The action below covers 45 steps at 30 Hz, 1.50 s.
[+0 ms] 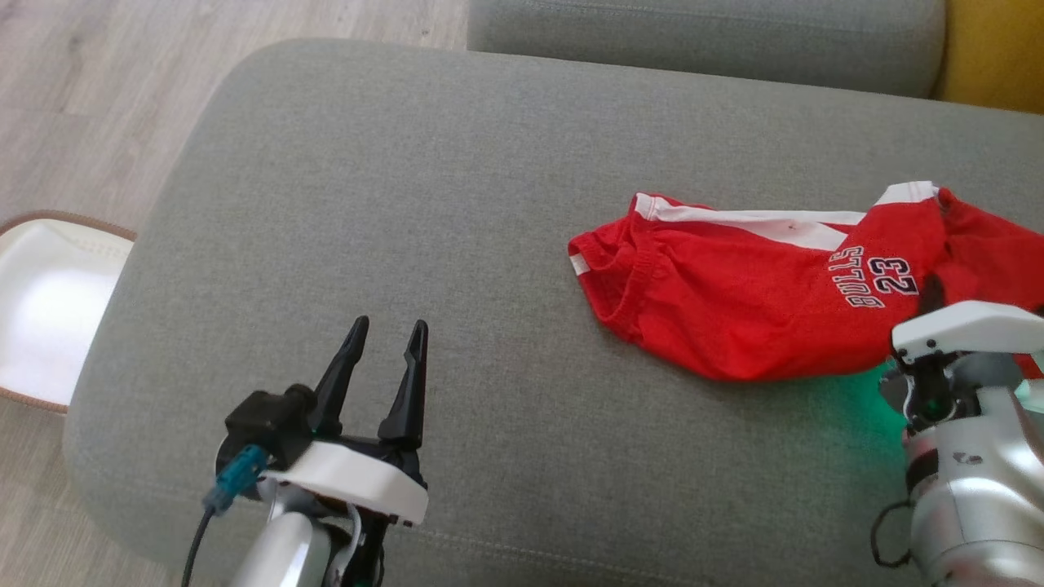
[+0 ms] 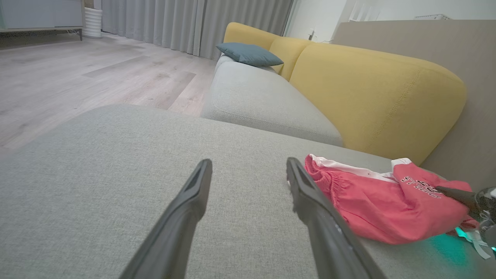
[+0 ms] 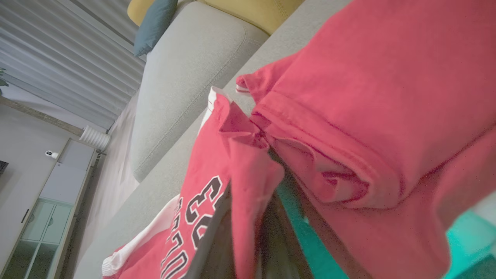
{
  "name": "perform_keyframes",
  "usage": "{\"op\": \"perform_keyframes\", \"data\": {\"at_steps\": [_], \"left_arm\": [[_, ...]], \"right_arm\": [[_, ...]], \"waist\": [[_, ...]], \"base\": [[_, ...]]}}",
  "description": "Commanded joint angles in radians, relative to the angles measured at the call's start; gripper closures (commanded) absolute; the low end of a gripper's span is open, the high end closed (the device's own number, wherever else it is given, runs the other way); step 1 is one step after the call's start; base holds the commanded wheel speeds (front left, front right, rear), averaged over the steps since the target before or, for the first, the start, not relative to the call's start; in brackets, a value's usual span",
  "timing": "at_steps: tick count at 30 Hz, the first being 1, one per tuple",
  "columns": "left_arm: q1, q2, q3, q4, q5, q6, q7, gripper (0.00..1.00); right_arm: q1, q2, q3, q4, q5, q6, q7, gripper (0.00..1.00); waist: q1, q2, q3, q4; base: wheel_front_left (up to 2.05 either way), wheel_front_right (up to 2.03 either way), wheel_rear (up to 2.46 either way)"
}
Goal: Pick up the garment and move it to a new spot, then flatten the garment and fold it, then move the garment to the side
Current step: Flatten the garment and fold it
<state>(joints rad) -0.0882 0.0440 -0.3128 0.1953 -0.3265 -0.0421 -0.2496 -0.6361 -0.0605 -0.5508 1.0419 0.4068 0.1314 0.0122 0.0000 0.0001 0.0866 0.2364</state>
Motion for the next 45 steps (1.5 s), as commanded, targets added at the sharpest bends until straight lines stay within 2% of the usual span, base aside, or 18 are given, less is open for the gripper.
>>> {"op": "perform_keyframes", "data": {"at_steps": [1,7,17,18,22,26,36,37,38,45], "left_arm": [[-0.020,0.006,0.028,-0.029,0.010,-0.005,-0.012,0.00],[-0.009,0.006,0.036,-0.020,0.023,-0.012,-0.012,0.00],[-0.001,0.006,0.044,-0.005,0.029,-0.017,-0.012,0.00],[-0.001,0.006,0.044,-0.005,0.029,-0.017,-0.012,0.00],[0.001,0.006,0.043,-0.002,0.029,-0.015,-0.012,0.00],[0.005,0.006,0.044,-0.002,0.028,-0.015,-0.012,0.00],[0.001,0.006,0.032,-0.005,0.021,-0.011,-0.012,0.00],[0.000,0.006,0.031,-0.006,0.019,-0.010,-0.012,0.00],[-0.001,0.006,0.029,-0.007,0.018,-0.010,-0.012,0.00],[-0.007,0.006,0.015,-0.009,0.008,-0.004,-0.012,0.00]], "right_arm": [[-0.034,0.010,0.059,-0.046,0.033,-0.001,-0.019,1.00],[-0.033,0.010,0.202,-0.093,0.145,-0.001,-0.055,1.00],[0.050,0.010,0.616,-0.287,0.435,-0.001,-0.036,1.00],[0.050,0.010,0.616,-0.287,0.435,-0.001,-0.036,1.00],[0.089,0.010,0.739,-0.341,0.488,-0.001,-0.034,1.00],[0.108,0.010,0.812,-0.343,0.496,-0.001,-0.037,1.00],[0.105,0.010,0.968,-0.269,0.517,-0.001,-0.041,1.00],[0.101,0.010,0.988,-0.255,0.509,-0.001,-0.039,0.79],[0.098,0.010,1.010,-0.243,0.502,-0.001,-0.038,0.00],[0.082,0.010,1.137,-0.155,0.482,-0.001,-0.011,0.00]], "waist": [[0.0000,-0.0001,-0.006,0.005],[0.0000,-0.0001,-0.026,0.020],[0.0000,-0.0001,-0.047,0.050],[0.0000,-0.0001,-0.047,0.050],[0.0000,-0.0001,-0.050,0.068],[0.0000,-0.0001,-0.049,0.086],[0.0000,-0.0001,-0.033,0.119],[0.0000,-0.0001,-0.030,0.122],[0.0000,-0.0001,-0.027,0.125],[0.0000,-0.0001,-0.012,0.139]], "base": [[0.00,0.00,0.00],[0.00,0.00,0.00],[0.00,0.00,0.00],[0.00,0.00,0.00],[0.00,0.00,0.00],[0.00,0.00,0.00],[0.00,0.00,0.00],[0.00,0.00,0.00],[0.00,0.00,0.00],[0.00,0.00,0.00]]}}
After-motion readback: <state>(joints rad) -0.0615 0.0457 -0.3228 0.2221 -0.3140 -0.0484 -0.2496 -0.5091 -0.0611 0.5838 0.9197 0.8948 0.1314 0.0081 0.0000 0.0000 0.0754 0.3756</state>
